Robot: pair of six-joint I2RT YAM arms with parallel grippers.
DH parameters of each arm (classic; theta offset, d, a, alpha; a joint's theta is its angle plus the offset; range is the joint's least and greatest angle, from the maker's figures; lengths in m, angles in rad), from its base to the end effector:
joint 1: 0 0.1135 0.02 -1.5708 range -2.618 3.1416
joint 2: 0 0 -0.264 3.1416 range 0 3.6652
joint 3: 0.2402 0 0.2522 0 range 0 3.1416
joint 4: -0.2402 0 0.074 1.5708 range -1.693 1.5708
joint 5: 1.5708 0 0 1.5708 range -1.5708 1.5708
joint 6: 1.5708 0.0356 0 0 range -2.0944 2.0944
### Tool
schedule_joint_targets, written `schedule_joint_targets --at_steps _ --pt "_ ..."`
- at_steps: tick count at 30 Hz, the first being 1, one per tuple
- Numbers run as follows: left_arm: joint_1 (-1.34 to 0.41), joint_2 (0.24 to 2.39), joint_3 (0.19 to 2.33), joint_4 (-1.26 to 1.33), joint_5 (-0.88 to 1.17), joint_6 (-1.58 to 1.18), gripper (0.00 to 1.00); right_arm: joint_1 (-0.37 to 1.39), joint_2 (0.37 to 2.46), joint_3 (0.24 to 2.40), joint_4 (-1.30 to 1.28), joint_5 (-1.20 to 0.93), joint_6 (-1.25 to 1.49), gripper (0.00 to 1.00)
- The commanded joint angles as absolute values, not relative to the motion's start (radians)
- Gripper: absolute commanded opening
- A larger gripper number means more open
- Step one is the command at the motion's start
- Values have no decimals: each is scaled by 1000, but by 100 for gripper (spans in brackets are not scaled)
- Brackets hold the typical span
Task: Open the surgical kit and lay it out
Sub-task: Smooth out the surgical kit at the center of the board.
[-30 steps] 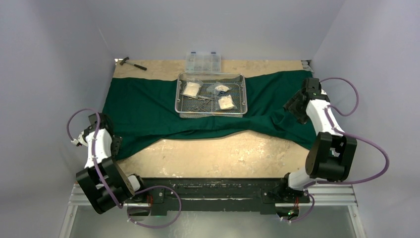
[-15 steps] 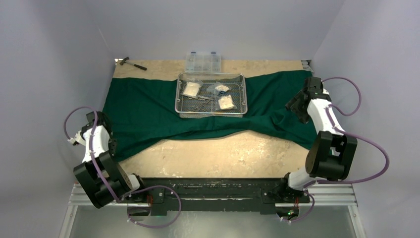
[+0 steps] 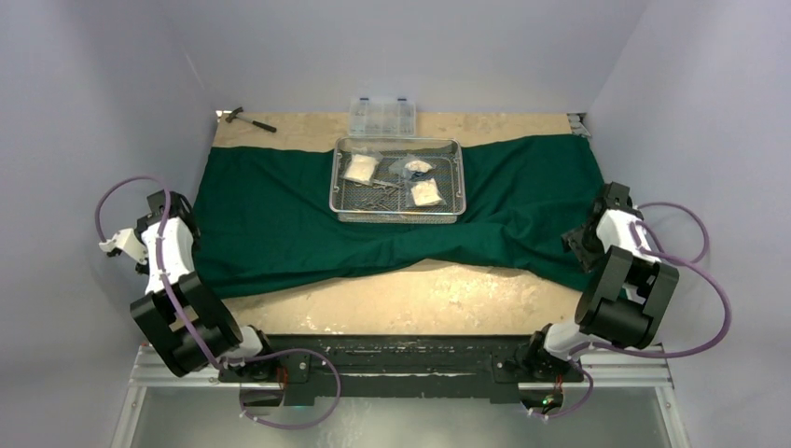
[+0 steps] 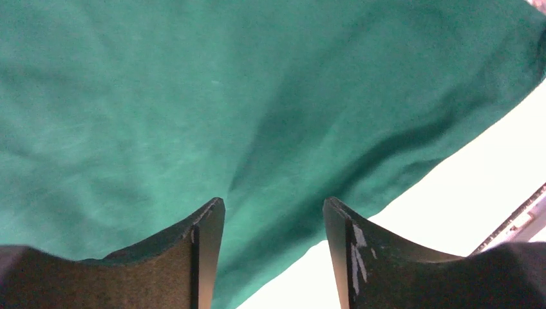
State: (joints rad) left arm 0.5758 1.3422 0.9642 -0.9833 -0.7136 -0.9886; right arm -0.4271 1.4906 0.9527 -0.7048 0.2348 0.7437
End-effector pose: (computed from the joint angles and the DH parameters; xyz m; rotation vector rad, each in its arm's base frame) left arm 0.1810 0.1453 0.2373 -1.9430 1.8080 0.9104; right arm 0.2468 -0.1214 0.1998 1.5762 2.2798 -0.2504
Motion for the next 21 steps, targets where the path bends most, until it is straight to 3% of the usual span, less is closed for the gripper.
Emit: schedule_joint_targets --at_steps 1,5,16,21 --pt "588 1355 958 -983 -779 -1011 0 -471 1456 895 -724 244 809 59" --pt "588 1378 950 -950 -752 -991 0 -486 1425 857 -752 274 854 55" --pt "588 1451 973 -905 -730 -965 0 -492 1377 844 -831 407 940 56" --pt "588 1468 989 -904 -729 -960 0 -493 1373 771 -813 349 992 56"
